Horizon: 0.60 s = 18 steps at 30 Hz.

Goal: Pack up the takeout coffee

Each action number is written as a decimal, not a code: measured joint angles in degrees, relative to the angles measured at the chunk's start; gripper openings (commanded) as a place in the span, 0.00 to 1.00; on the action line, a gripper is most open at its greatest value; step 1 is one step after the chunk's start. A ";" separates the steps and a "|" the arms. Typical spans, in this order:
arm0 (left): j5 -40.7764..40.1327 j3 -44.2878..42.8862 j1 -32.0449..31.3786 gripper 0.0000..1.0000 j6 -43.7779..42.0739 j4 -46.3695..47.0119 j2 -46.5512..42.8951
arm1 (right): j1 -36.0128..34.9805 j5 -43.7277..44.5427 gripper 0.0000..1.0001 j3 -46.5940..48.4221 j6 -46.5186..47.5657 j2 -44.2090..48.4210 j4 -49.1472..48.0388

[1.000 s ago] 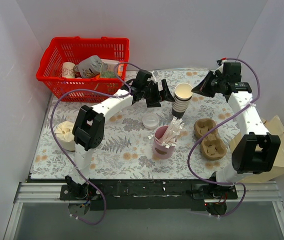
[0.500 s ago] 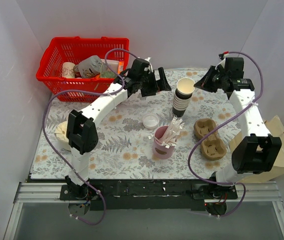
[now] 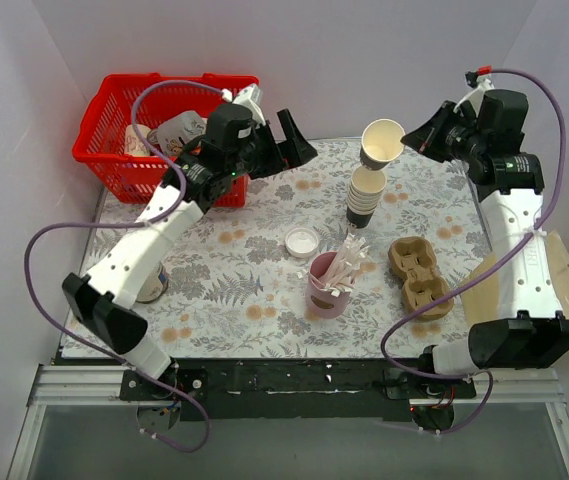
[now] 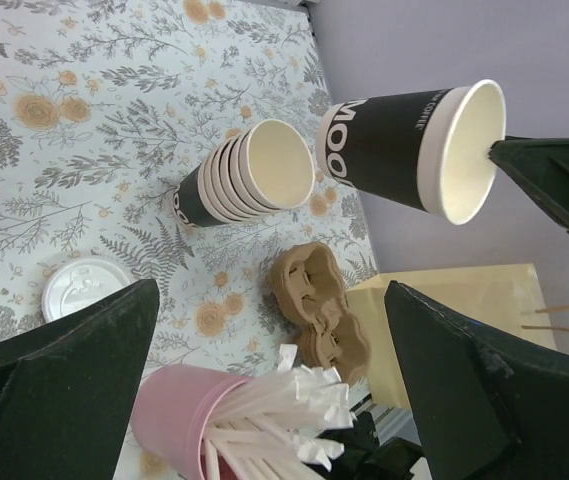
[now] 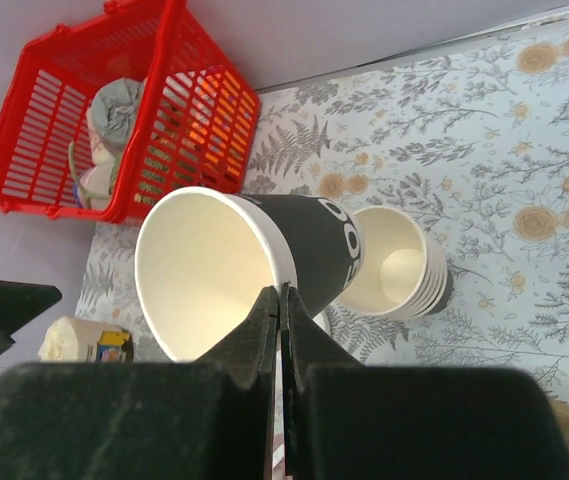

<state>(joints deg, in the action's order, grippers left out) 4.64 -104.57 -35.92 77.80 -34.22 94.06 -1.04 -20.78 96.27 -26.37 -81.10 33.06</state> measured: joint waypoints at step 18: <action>-15.32 30.97 0.00 0.98 11.67 -15.43 -39.60 | -47.95 12.59 0.01 -5.20 5.75 0.46 2.34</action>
<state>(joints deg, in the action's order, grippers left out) -10.68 -73.60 -35.92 89.47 -49.65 54.46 -48.99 -8.19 91.07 -20.62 -80.64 35.40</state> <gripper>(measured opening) 0.981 0.031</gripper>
